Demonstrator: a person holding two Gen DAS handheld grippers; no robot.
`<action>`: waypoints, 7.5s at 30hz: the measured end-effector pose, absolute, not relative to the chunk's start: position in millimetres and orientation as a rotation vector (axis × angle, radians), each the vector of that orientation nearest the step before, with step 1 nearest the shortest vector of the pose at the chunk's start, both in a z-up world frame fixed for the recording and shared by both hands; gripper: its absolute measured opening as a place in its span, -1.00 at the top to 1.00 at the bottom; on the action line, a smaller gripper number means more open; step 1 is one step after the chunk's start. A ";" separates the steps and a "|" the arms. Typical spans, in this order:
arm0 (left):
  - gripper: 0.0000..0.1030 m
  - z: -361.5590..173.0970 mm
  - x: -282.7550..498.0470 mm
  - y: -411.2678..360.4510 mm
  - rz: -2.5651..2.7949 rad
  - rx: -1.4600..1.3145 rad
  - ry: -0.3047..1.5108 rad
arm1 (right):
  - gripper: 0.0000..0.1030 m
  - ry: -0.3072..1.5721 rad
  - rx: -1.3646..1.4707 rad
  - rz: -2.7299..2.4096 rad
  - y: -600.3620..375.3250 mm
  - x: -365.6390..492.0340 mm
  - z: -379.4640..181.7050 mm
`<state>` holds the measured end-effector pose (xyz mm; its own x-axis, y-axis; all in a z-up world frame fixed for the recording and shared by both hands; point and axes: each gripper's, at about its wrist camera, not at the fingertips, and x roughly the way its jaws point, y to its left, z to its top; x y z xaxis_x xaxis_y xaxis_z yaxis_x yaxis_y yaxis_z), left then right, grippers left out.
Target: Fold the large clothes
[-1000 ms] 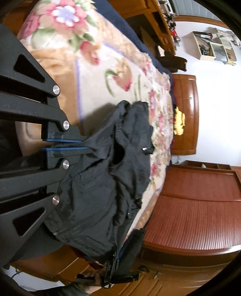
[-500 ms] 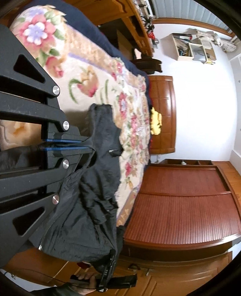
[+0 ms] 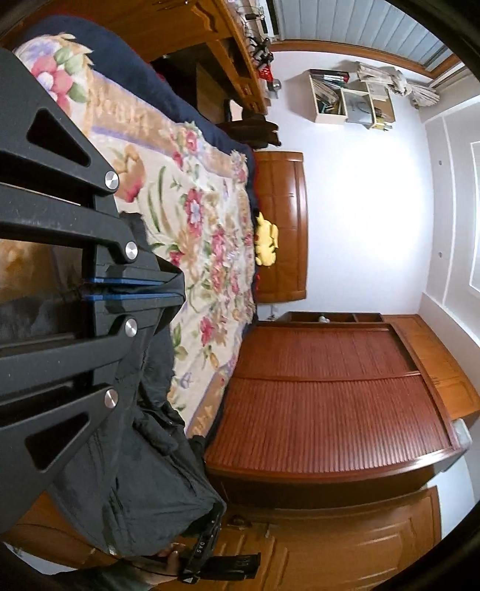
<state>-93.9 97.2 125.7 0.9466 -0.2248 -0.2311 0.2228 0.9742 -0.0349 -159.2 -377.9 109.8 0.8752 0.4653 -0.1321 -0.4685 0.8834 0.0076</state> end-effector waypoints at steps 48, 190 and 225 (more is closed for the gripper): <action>-0.06 -20.5 83.6 147.6 -0.050 -0.060 0.654 | -0.37 0.462 -0.066 0.196 -289.9 10.5 108.0; -0.66 -35.6 61.1 -24.1 -0.270 0.122 0.673 | -0.11 0.597 -0.197 0.450 -285.4 -25.0 34.9; -0.69 -78.0 59.9 -49.4 -0.297 0.090 0.717 | -0.90 0.780 -0.067 0.270 -339.7 7.7 -5.4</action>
